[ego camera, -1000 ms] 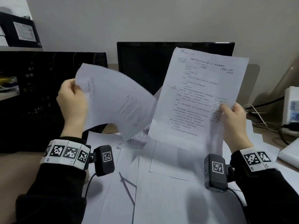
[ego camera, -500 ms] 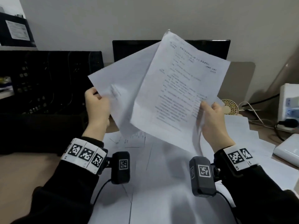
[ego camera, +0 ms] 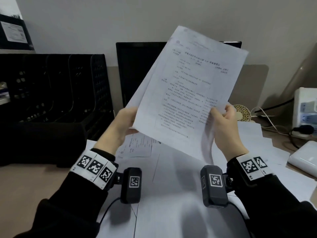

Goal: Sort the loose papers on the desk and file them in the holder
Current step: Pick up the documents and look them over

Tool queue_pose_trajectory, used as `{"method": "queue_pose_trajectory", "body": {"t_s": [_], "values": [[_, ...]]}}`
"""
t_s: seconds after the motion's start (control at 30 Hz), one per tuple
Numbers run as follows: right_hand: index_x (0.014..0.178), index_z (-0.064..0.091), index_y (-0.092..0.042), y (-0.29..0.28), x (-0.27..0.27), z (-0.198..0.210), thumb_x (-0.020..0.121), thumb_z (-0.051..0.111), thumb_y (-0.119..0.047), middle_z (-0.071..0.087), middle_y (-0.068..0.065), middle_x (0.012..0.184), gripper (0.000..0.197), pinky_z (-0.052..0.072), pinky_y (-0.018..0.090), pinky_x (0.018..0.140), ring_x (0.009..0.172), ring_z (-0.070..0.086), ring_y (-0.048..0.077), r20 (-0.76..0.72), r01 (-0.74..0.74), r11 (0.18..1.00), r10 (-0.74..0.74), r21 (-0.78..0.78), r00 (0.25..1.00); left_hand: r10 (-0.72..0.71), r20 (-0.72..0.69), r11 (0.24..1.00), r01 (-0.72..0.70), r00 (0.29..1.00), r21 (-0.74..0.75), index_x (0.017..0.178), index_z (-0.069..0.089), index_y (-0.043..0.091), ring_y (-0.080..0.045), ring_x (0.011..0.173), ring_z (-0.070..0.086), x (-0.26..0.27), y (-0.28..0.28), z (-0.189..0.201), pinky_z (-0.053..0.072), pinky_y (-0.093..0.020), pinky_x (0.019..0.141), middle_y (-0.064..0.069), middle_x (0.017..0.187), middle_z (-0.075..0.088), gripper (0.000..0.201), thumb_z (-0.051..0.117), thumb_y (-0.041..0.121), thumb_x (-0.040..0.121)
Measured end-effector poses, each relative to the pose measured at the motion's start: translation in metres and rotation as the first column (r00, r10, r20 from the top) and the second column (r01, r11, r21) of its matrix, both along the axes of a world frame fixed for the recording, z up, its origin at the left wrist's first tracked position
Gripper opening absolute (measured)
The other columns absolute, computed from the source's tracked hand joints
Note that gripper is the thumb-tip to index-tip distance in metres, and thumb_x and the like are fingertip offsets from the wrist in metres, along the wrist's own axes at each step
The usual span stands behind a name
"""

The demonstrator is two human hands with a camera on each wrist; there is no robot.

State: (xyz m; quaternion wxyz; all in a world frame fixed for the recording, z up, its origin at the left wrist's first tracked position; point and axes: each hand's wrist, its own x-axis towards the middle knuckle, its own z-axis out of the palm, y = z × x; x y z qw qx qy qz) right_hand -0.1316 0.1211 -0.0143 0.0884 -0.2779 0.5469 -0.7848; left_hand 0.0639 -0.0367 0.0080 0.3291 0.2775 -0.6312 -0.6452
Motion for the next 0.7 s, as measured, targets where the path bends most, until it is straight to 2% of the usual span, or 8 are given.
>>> {"method": "queue_pose_trajectory", "body": {"t_s": [0.07,0.13,0.27,0.33,0.43,0.5,0.6,0.7], "values": [[0.125,0.041,-0.007,0.003,0.0,0.002,0.096,0.051,-0.011,0.061,0.007,0.097,0.031,0.052,0.039,0.087,0.09,0.061,0.019,-0.036,0.005,1.0,-0.005,0.008,0.999,-0.044,-0.028,0.999,0.044,0.999,0.013,0.094,0.065,0.014,-0.028,0.092,0.057,0.011,-0.004,0.008,0.044,-0.039,0.087,-0.003,0.088,0.064,0.034,0.059,0.04,0.073],[0.111,0.045,-0.015,0.003,0.001,0.004,0.097,0.05,-0.009,0.062,0.006,0.091,0.016,0.051,0.04,0.082,0.085,0.059,0.021,-0.083,-0.017,1.0,0.018,0.004,0.996,-0.042,-0.048,0.996,0.038,0.998,-0.081,0.094,0.069,0.016,-0.019,0.083,0.062,0.02,-0.004,0.014,0.043,-0.036,0.078,0.003,0.083,0.069,0.04,0.045,0.049,0.089],[0.098,0.045,-0.023,0.002,0.009,0.007,0.097,0.05,-0.009,0.063,0.011,0.09,0.015,0.052,0.046,0.08,0.084,0.061,0.027,-0.174,-0.039,0.999,0.04,0.008,0.984,-0.068,-0.054,0.964,0.051,0.996,-0.259,0.114,0.067,0.02,-0.02,0.1,0.068,0.027,-0.002,0.021,0.053,-0.04,0.088,0.002,0.107,0.072,0.038,0.054,0.047,0.09],[0.101,0.044,-0.023,0.001,0.011,0.006,0.098,0.049,-0.01,0.063,0.009,0.086,0.014,0.053,0.039,0.076,0.08,0.064,0.019,-0.212,-0.066,0.998,0.067,0.014,0.975,-0.052,-0.068,0.953,0.029,0.996,-0.303,0.122,0.059,0.013,-0.019,0.102,0.068,0.024,-0.001,0.021,0.057,-0.032,0.081,0.001,0.109,0.071,0.042,0.066,0.028,0.084],[0.115,0.038,-0.019,-0.001,0.011,0.005,0.098,0.051,-0.018,0.046,-0.002,0.068,0.022,0.043,0.01,0.056,0.052,0.051,-0.006,-0.27,0.0,1.0,0.008,0.03,0.963,-0.052,-0.094,0.924,0.012,0.994,-0.383,0.121,0.056,0.008,-0.017,0.098,0.07,0.022,0.003,0.02,0.057,-0.024,0.073,-0.001,0.109,0.071,0.038,0.066,0.002,0.085],[0.122,0.044,-0.012,0.0,0.01,0.007,0.098,0.051,-0.022,0.058,0.001,0.076,0.027,0.05,0.015,0.064,0.064,0.06,-0.002,-0.252,-0.006,1.0,0.013,0.029,0.968,-0.059,-0.124,0.917,0.004,0.991,-0.399,0.116,0.06,0.007,-0.017,0.095,0.071,0.02,0.004,0.017,0.057,-0.024,0.071,-0.001,0.105,0.073,0.03,0.062,0.0,0.087],[0.117,0.058,0.001,0.002,0.009,0.01,0.1,0.048,-0.019,0.071,0.01,0.102,0.028,0.057,0.037,0.083,0.093,0.07,0.022,-0.225,-0.059,0.997,0.067,0.04,0.972,-0.043,-0.16,0.919,-0.024,0.986,-0.393,0.111,0.063,0.009,-0.018,0.093,0.071,0.018,0.006,0.016,0.057,-0.027,0.072,0.0,0.102,0.074,0.021,0.062,0.012,0.09],[0.111,0.063,0.002,0.004,0.009,0.012,0.1,0.047,-0.022,0.072,0.006,0.101,0.03,0.056,0.031,0.081,0.092,0.069,0.016,-0.23,-0.047,0.997,0.059,0.056,0.972,-0.035,-0.175,0.927,-0.034,0.984,-0.373,0.098,0.065,0.009,-0.013,0.08,0.073,0.014,0.012,0.016,0.056,-0.023,0.062,0.003,0.087,0.076,0.014,0.058,0.019,0.093]]}}
